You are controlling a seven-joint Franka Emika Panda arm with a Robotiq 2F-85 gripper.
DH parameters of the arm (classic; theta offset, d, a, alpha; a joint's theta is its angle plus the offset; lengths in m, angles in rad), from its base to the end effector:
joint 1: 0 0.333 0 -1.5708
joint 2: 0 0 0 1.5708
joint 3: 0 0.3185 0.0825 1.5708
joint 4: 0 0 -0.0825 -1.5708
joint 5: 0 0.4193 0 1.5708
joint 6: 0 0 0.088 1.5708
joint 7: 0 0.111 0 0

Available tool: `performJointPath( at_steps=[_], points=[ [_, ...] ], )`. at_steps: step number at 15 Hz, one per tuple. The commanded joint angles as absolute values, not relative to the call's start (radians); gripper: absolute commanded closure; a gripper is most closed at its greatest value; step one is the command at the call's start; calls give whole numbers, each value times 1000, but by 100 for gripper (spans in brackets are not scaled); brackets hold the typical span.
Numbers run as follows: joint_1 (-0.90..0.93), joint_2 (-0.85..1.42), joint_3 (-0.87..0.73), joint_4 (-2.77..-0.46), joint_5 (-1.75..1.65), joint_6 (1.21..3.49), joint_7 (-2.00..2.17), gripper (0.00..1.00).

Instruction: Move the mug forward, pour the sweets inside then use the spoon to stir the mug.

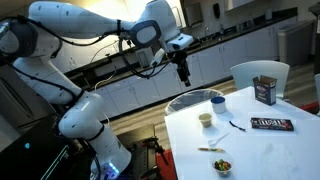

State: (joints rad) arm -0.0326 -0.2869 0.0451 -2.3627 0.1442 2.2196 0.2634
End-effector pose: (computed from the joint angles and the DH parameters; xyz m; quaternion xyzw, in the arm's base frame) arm 0.4990 0.0117 0.4340 -0.9824 0.1640 -0.0637 0.0633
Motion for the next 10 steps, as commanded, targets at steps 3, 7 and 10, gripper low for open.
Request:
performJointPath(
  at_steps=[3,7,10],
  points=[
    [-26,-285,39,-2362,142,2219,265,0],
    [-29,-103,36,-2266,214,2435,365,0],
    [2,75,27,-2136,337,2483,293,0]
  ],
)
